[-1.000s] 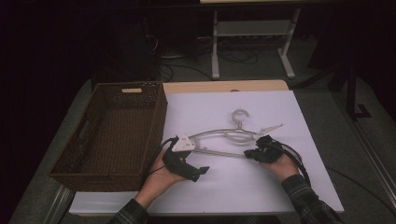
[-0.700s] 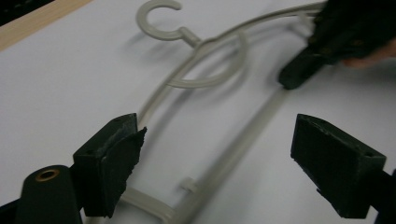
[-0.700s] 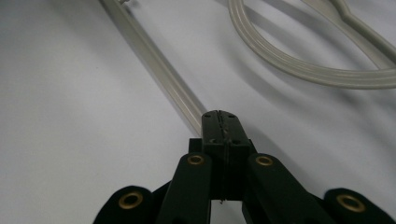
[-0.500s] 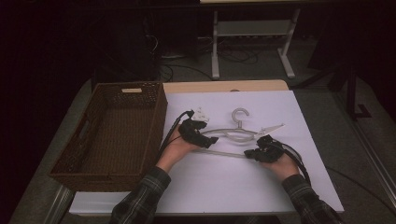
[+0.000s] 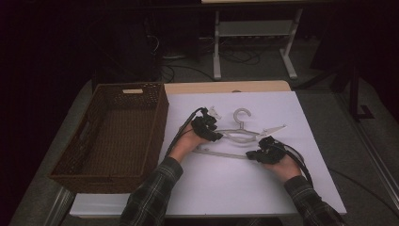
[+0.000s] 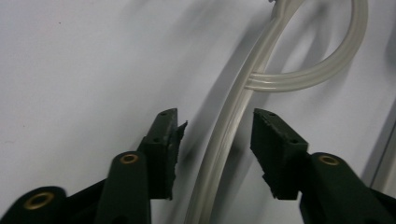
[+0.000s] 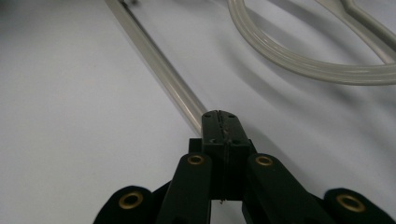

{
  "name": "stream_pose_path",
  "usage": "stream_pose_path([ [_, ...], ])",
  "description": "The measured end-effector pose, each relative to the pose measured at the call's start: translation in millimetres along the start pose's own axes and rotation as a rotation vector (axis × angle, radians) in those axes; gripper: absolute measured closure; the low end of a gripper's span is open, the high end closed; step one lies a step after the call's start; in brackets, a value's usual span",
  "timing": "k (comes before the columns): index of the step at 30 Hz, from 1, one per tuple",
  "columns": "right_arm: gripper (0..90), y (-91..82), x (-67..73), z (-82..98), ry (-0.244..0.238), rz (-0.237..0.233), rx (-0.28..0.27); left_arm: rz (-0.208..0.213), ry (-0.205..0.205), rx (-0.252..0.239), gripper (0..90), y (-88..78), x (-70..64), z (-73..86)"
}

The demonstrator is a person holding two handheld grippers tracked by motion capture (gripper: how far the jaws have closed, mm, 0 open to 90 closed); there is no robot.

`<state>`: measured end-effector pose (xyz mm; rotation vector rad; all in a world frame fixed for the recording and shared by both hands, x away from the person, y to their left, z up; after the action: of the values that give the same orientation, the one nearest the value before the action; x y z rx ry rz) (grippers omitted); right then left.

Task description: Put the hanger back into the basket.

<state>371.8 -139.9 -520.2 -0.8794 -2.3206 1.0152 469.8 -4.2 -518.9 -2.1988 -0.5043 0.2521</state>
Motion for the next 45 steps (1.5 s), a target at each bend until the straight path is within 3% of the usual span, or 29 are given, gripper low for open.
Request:
stream_pose_path([
  [6, 89.9, -0.3, 0.1, -0.2, -0.002, 0.003, -0.002, -0.027, 0.039, 0.018, 64.4, 3.7, 1.3, -1.0],
  [12, 90.0, -0.5, 0.1, -0.5, -0.004, 0.005, -0.004, -0.026, 0.073, 0.016, 71.9, 4.8, -1.1, -2.0],
  [22, 89.9, -3.8, 1.1, -2.1, -0.017, 0.006, -0.013, -0.062, 0.152, 0.017, 75.0, 0.8, -2.0, -3.3],
  [28, 89.9, -4.1, 0.4, -3.0, -0.027, 0.012, -0.016, -0.056, 0.178, -0.009, 77.1, -6.7, -5.7, -7.8],
  [33, 89.8, -9.0, 1.6, -6.3, -0.035, 0.015, -0.032, -0.034, 0.128, -0.082, 81.6, -12.8, -7.3, -14.2],
  [41, 89.1, -20.0, 6.0, -13.1, -0.034, 0.001, -0.082, -0.012, 0.101, -0.099, 81.9, -21.7, -9.7, -16.3],
  [45, 68.8, -29.6, 11.9, -14.3, -0.024, -0.018, -0.116, -0.002, 0.076, -0.108, 81.9, -24.2, -10.4, -15.0],
])
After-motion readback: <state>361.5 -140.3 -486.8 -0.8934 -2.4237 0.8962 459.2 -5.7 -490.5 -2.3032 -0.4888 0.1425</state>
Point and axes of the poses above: each handheld gripper's, and its own axes: y roughly forward along the jaws, z roughly out of its underside, x roughly to its left, the point moved 10 cm from there along y, roughly forward along the jaws, and after that the axes turned 2 degrees about z, right-handed, at the moved point
